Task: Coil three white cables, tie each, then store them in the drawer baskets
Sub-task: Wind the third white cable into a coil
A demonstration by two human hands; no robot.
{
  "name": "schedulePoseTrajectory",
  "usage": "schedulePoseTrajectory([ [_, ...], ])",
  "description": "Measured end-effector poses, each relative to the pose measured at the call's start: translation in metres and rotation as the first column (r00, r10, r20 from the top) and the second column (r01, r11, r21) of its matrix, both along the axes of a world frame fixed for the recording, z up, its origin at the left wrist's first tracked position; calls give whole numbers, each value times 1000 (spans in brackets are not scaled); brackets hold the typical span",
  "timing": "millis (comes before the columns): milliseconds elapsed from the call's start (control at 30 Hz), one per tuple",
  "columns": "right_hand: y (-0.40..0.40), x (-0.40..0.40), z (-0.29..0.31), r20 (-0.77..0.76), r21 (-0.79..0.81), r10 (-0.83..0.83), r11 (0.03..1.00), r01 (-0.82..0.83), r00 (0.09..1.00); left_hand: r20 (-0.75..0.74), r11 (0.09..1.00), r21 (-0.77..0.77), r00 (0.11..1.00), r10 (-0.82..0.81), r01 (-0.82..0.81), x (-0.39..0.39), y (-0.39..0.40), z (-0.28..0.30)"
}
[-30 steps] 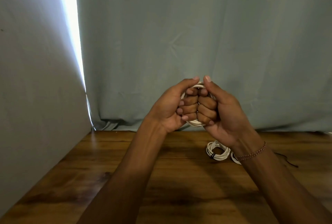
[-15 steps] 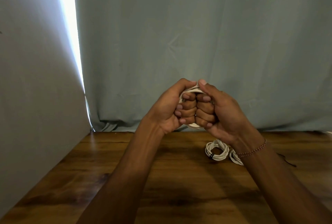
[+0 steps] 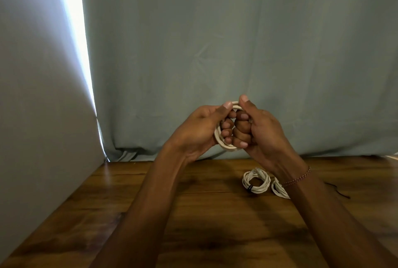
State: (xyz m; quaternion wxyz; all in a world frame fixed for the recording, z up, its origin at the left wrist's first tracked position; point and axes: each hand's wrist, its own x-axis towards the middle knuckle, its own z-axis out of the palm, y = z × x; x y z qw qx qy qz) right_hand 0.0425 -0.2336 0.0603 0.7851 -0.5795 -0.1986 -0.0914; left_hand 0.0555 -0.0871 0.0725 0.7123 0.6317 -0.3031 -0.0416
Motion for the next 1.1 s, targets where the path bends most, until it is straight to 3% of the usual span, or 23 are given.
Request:
schedulePoseTrajectory([
  [100, 4, -1, -1, 26, -67, -32, 997, 33, 999, 138, 981, 85, 977, 159, -172, 0, -3, -2],
  [267, 8, -1, -5, 196, -232, -139, 955, 183, 971, 196, 959, 72, 947, 256, -274, 4, -6, -4],
  [500, 6, 3, -6, 259, -257, -234, 919, 300, 937, -3, 991, -95, 996, 92, -92, 7, -11, -7],
  [733, 0, 8, -6, 196, -243, 19, 969, 29, 980, -73, 989, -150, 997, -11, 0, 15, -1, -4],
  [833, -1, 6, -5, 274, -388, -71, 904, 178, 959, -107, 990, -138, 994, -5, -10, 13, 0, -2],
  [933, 0, 0, -4, 439, -521, -206, 735, 434, 875, -148, 987, -135, 987, 63, -84, 9, -3, -3],
  [1100, -7, -4, -6, 345, -571, -215, 725, 386, 914, -192, 962, -201, 971, 145, -183, 10, -9, -8],
])
